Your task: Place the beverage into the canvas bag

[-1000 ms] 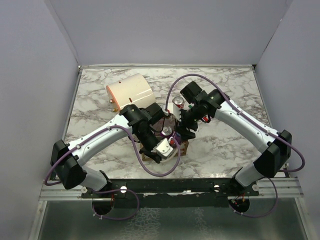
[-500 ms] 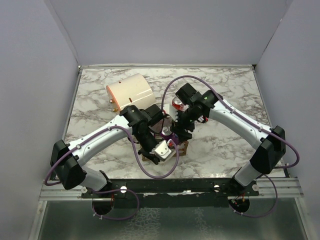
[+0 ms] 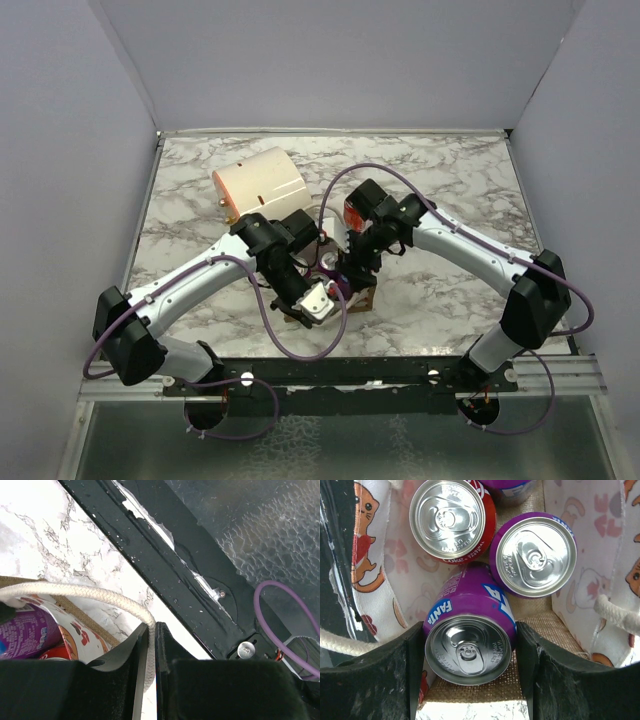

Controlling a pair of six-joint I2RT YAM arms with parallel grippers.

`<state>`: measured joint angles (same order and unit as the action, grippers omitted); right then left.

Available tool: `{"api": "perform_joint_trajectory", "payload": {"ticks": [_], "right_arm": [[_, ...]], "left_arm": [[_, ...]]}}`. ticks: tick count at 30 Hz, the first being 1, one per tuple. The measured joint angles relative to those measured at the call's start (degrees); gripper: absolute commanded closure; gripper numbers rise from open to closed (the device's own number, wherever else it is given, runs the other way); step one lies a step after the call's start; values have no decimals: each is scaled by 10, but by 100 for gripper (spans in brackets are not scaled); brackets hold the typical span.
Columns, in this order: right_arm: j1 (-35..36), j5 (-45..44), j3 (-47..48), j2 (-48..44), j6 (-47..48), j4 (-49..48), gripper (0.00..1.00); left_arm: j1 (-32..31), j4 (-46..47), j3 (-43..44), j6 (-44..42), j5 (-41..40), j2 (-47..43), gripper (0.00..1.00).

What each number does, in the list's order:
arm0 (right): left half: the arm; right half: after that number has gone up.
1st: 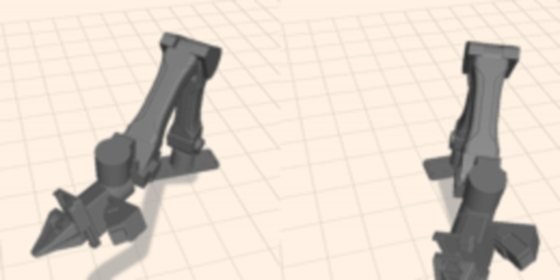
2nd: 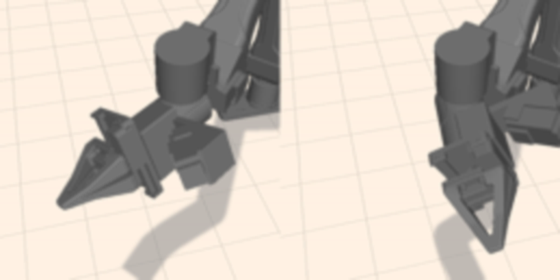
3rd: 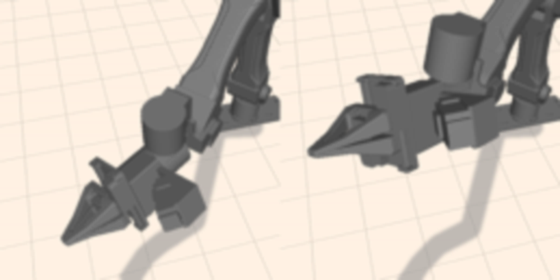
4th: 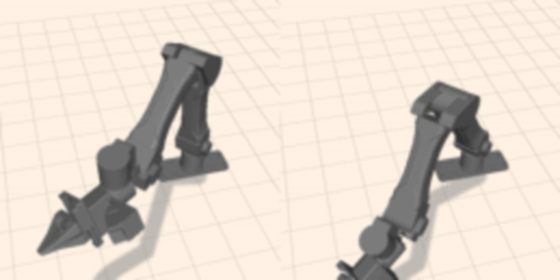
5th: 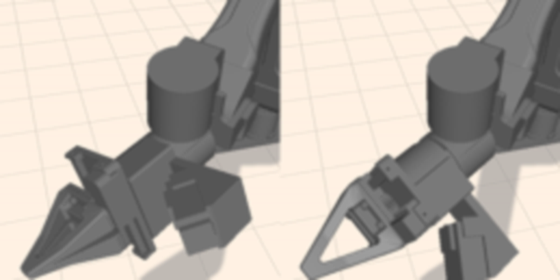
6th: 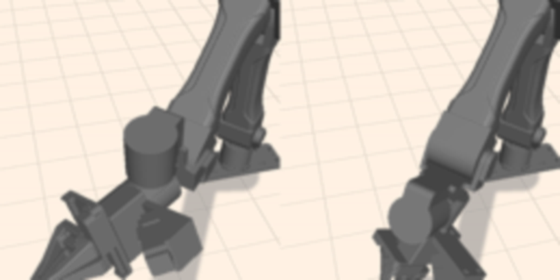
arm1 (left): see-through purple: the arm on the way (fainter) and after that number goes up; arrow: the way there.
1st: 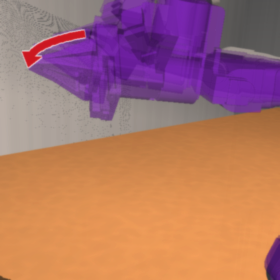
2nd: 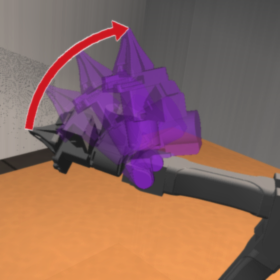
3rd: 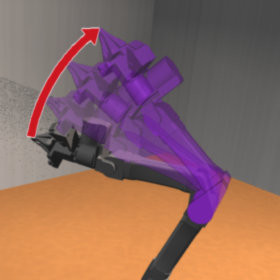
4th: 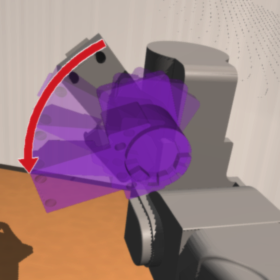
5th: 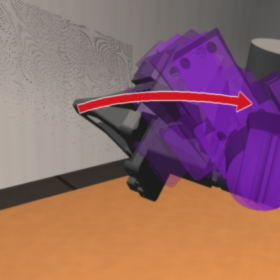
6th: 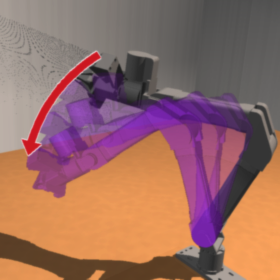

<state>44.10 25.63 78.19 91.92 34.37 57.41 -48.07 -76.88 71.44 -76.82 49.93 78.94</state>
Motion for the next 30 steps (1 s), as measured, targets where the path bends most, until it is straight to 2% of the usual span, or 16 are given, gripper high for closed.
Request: {"api": "perform_joint_trajectory", "payload": {"ticks": [6,12,24,30], "right_arm": [[6,9,-28,-3,6,-33,79],[6,14,-42,-3,6,-53,72],[6,25,-66,-3,6,-89,43],[6,28,-66,-3,9,-89,32]], "left_arm": [[16,5,-4,-1,1,-10,86],[24,10,-15,-1,2,-19,84],[38,28,-45,1,6,-41,82],[45,30,-54,2,7,-55,81]]}}
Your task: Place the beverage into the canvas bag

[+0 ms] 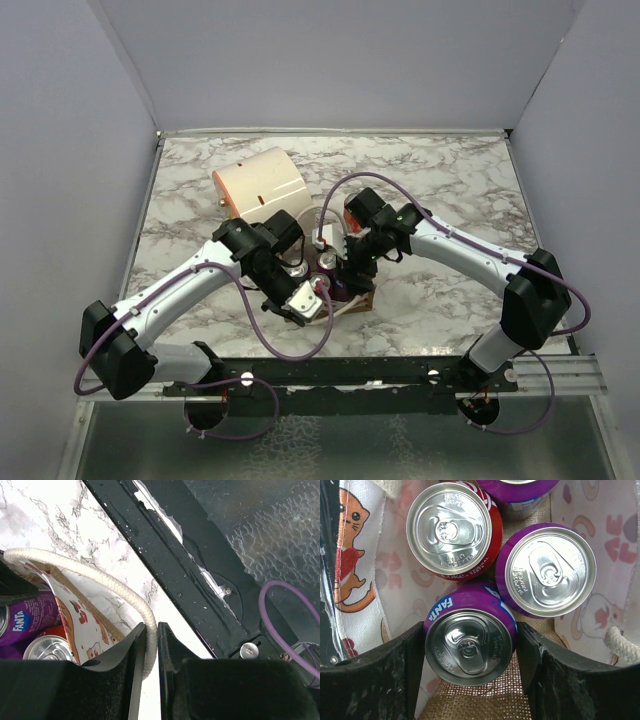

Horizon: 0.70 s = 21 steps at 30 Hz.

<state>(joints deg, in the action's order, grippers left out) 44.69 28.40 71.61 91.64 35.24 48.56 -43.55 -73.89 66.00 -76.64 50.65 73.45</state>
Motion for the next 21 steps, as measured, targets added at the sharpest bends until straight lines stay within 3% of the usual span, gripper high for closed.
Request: {"api": "perform_joint_trajectory", "payload": {"ticks": [7,21], "right_arm": [[0,17,3,0,4,0,22],[0,26,6,-17,3,-2,23]], "left_arm": [[1,1,-3,0,1,-3,81],[9,1,-3,0,4,-6,80]]}}
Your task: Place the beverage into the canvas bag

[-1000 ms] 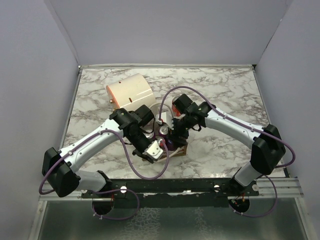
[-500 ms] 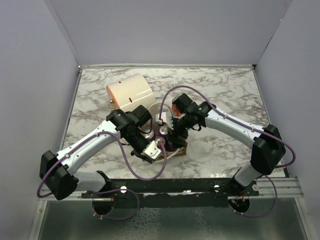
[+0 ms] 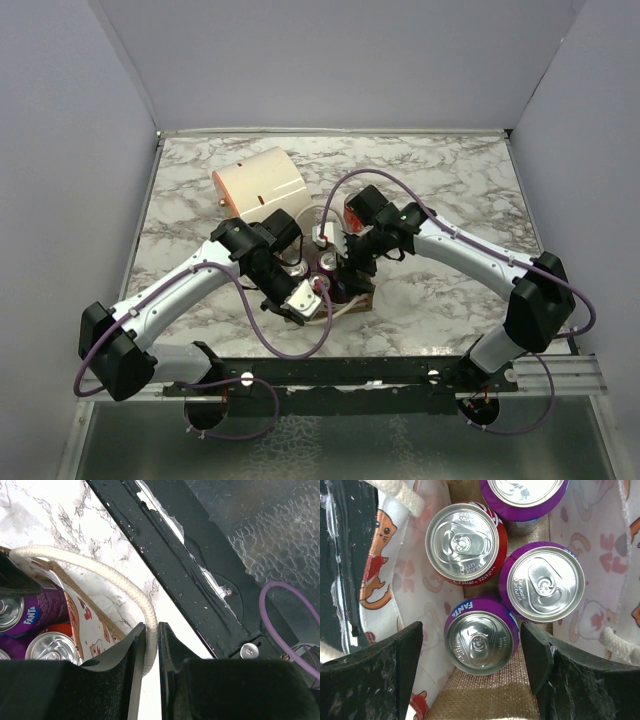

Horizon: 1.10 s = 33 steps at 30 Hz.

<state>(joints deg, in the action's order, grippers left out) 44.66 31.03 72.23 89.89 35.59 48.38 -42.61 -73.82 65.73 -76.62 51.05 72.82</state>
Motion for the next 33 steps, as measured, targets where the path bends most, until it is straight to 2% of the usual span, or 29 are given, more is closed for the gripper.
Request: {"api": "perform_joint_trajectory", "payload": {"ticks": [8,18,23,28,33], "right_arm": [[-23,14,9,-58,-7,-18,24],[-109,42,24,-131,-43,-75,21],[-155,40,23,-167,-92,-124,17],[-208,-12,23,-171,-146,-168,10],[-217,-91,31,-93,-185,-198,8]], "left_arm": [[41,-4,-3,1,27,-19,72],[94,-6,-6,14,49,-46,55],[130,-13,-5,19,54,-65,52],[173,-7,19,59,57,-82,51],[214,45,36,161,59,-97,48]]}}
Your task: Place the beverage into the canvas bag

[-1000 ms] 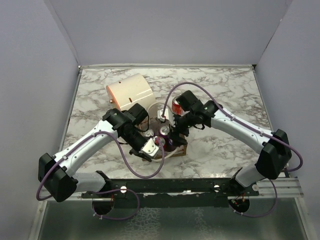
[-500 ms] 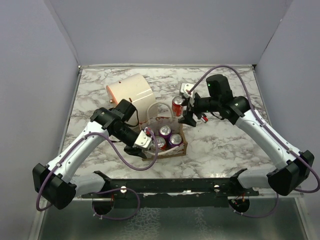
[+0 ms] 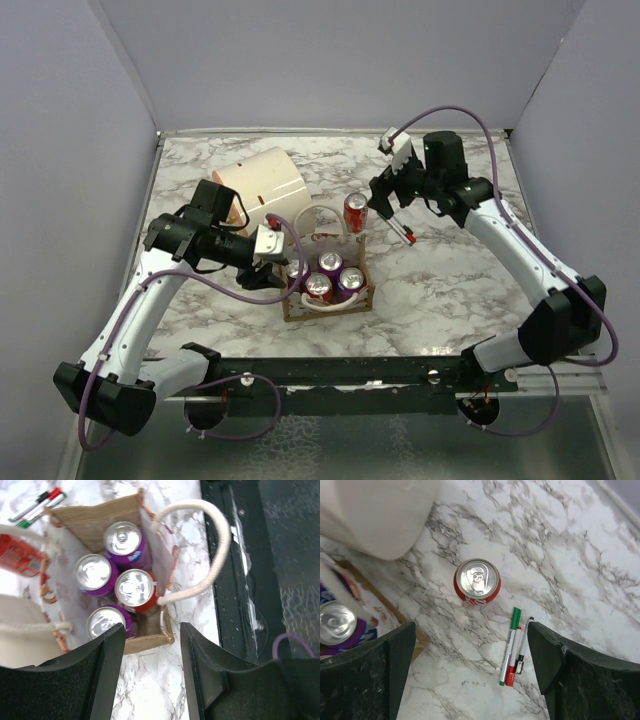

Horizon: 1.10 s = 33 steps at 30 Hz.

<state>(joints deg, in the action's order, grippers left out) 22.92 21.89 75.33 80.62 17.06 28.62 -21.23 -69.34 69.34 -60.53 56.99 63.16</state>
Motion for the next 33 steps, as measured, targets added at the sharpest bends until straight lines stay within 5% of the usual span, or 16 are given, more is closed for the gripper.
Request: {"api": "perform_joint_trajectory", "payload": {"ticks": [16,26,33], "right_arm": [[0,-1,60,208,-10,-30,5],[7,13,99,269,-5,-31,7],[12,20,111,300,-1,-27,20]], "left_arm": [[85,140,15,228,-41,-26,17],[96,199,16,304,-103,-23,16],[96,225,16,330,-125,-17,16]]}}
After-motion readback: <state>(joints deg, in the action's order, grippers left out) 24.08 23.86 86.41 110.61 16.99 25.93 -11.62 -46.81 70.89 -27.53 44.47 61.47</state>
